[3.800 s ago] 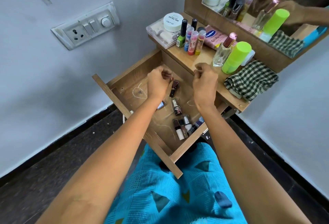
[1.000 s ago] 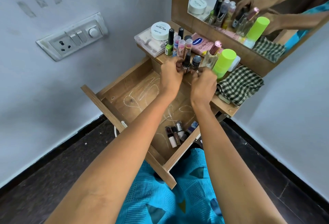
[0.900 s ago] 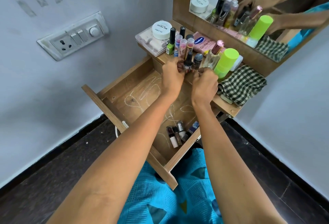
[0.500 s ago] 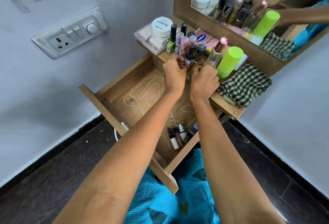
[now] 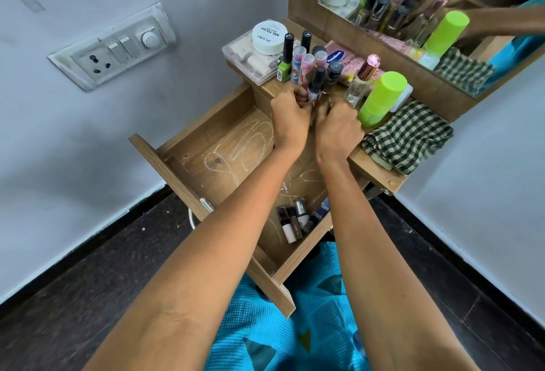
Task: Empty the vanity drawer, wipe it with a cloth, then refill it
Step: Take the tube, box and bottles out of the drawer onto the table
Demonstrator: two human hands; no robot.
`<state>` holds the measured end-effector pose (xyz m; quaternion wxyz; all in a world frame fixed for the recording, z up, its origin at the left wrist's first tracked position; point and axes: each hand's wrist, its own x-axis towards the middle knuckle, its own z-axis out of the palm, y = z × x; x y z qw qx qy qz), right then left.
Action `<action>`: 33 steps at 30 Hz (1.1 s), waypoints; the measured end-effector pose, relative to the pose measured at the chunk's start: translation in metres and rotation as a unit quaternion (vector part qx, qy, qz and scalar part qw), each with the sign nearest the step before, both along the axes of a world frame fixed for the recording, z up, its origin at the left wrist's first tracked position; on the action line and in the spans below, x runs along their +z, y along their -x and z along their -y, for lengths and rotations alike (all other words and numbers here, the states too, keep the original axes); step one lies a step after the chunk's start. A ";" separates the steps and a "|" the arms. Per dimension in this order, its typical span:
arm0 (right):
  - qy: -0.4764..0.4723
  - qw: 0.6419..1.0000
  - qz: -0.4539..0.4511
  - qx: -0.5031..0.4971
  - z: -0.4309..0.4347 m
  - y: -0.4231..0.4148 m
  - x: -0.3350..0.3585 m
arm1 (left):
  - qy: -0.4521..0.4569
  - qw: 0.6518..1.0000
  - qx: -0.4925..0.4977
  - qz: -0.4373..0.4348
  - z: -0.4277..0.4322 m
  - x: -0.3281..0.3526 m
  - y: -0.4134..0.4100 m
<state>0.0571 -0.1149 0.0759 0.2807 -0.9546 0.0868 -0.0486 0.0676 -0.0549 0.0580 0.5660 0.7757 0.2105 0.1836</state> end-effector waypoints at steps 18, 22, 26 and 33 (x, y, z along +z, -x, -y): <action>-0.015 0.983 -0.078 0.165 0.026 0.074 -0.018 | -0.057 0.977 -0.132 -0.160 -0.023 -0.037 0.087; 0.085 0.956 -0.174 0.221 0.031 0.084 -0.038 | -0.085 0.935 -0.215 -0.270 -0.022 -0.055 0.115; 0.171 0.928 -0.203 0.261 0.033 0.086 -0.051 | -0.151 0.888 -0.290 -0.322 -0.014 -0.056 0.134; 0.260 0.907 -0.193 0.271 0.029 0.087 -0.059 | -0.146 0.855 -0.345 -0.358 -0.009 -0.038 0.140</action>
